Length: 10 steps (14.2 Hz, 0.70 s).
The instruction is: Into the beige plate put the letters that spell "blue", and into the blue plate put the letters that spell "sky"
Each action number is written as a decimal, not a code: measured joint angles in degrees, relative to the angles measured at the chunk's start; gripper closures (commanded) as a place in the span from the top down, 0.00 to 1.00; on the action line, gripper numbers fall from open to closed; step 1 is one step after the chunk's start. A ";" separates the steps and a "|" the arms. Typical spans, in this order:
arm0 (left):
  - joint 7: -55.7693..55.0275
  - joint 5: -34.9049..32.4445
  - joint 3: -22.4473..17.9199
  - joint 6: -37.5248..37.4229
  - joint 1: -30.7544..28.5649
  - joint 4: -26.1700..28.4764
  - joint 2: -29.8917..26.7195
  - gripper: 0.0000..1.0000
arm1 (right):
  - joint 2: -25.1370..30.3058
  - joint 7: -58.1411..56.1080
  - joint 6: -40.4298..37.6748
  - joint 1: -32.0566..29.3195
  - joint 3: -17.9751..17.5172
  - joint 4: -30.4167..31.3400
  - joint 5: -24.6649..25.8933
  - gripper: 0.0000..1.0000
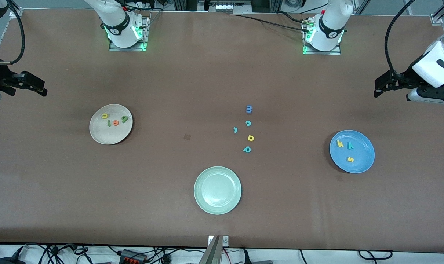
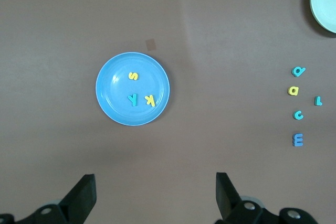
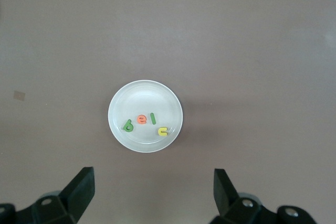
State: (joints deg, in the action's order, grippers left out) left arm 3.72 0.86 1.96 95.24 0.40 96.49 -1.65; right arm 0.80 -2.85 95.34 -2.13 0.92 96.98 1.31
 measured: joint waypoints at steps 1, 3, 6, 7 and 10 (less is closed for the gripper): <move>0.00 0.00 0.00 0.00 0.00 0.00 0.00 1.00 | -0.13 0.00 0.00 0.02 -0.10 0.00 0.00 1.00; 0.00 0.00 0.00 0.00 0.00 0.00 0.00 1.00 | -0.33 0.00 0.00 0.07 -0.24 0.00 0.00 1.00; 0.00 0.00 0.00 0.00 0.00 0.00 0.00 1.00 | -0.35 -0.05 0.20 0.06 -0.24 0.00 0.00 1.00; 0.00 0.00 0.00 0.00 0.00 0.00 0.00 1.00 | -0.35 -0.08 0.28 0.07 -0.24 0.00 0.00 1.00; 0.00 0.00 0.00 0.00 0.00 0.00 0.00 1.00 | -0.46 -0.15 0.24 0.07 -0.24 0.41 0.00 1.00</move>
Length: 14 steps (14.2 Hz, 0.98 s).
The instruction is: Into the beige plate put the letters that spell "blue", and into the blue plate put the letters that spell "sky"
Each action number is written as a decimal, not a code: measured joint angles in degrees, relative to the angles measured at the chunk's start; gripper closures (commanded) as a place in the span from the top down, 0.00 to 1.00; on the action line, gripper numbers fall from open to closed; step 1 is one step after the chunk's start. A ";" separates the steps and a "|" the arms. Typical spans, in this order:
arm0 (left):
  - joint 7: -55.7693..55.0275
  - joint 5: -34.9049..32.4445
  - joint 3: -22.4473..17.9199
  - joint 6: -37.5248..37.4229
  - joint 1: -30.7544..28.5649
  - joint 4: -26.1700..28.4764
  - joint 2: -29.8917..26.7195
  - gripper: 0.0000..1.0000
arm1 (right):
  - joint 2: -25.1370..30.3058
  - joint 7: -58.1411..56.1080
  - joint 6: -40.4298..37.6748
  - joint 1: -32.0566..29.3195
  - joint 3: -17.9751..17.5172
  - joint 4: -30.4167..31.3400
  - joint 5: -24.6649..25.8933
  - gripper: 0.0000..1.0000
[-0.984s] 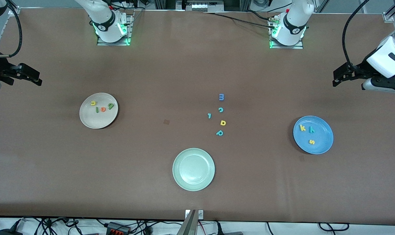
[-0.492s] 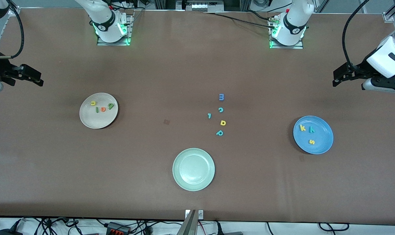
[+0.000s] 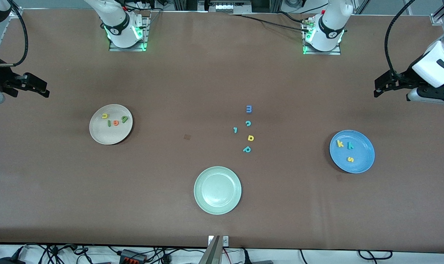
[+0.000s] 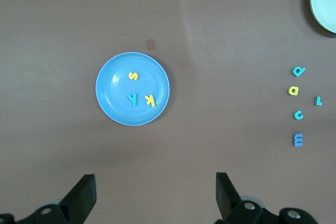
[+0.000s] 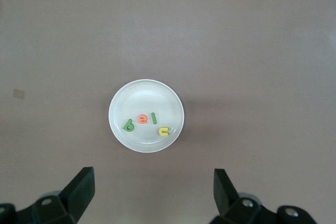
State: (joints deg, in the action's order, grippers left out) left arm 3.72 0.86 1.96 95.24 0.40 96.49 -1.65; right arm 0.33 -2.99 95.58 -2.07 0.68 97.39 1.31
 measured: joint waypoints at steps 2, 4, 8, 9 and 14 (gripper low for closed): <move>0.00 0.00 0.00 0.00 0.00 0.00 0.00 1.00 | -0.13 -0.01 0.03 0.00 0.00 0.08 0.00 1.00; 0.00 0.00 0.00 0.00 0.00 0.00 0.00 1.00 | -0.14 -0.01 0.04 0.00 0.00 0.08 0.00 1.00; 0.00 0.00 0.00 0.00 0.00 0.00 0.00 1.00 | -0.18 -0.02 0.44 -0.01 0.01 0.08 0.01 1.00; 0.00 0.00 0.00 0.00 0.00 0.00 0.00 1.00 | -0.23 -0.02 0.49 -0.01 0.00 0.08 0.01 1.00; 0.00 0.00 0.00 0.00 0.00 0.00 0.00 1.00 | -0.45 -0.02 0.61 -0.08 0.09 0.08 0.01 1.00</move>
